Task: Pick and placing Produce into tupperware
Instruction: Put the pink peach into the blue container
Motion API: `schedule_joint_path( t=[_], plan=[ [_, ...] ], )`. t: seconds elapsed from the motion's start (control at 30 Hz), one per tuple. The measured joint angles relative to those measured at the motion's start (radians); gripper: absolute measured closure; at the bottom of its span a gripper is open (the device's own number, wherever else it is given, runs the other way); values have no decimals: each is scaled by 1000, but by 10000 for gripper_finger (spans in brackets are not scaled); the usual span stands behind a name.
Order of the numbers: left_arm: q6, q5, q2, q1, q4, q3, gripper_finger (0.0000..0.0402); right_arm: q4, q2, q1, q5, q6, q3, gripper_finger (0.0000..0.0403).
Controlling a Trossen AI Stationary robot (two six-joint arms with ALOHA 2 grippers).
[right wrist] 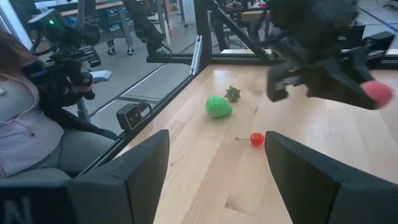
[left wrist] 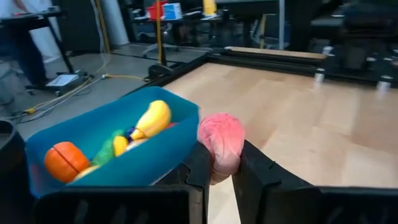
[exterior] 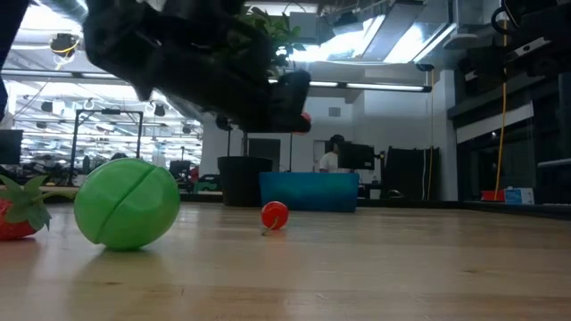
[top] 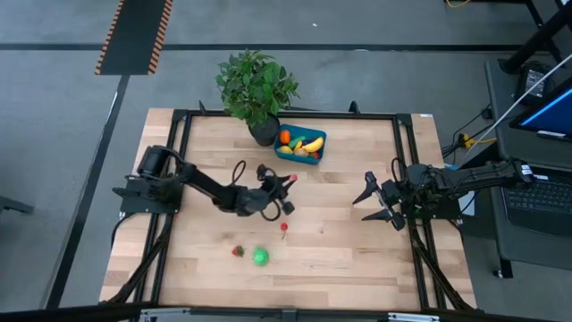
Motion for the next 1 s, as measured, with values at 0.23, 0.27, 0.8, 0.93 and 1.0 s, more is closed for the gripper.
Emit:
schedule_joint_path(
  t=[0.23, 0.27, 0.8, 0.93, 1.0],
  plan=[
    [-51, -27, 35, 86, 9, 48, 364, 0, 0, 0, 0, 0, 0, 137],
    [-55, -30, 45, 98, 8, 57, 364, 0, 0, 0, 0, 0, 0, 137],
    [3, -23, 179, 189, -51, 255, 364, -14, 0, 0, 0, 0, 0, 137],
    [2, -18, 179, 195, -98, 278, 364, -14, 0, 0, 0, -1, 0, 137],
    [1, 16, 179, 207, -154, 294, 364, -14, 0, 0, 0, -2, 0, 137]
  ],
)
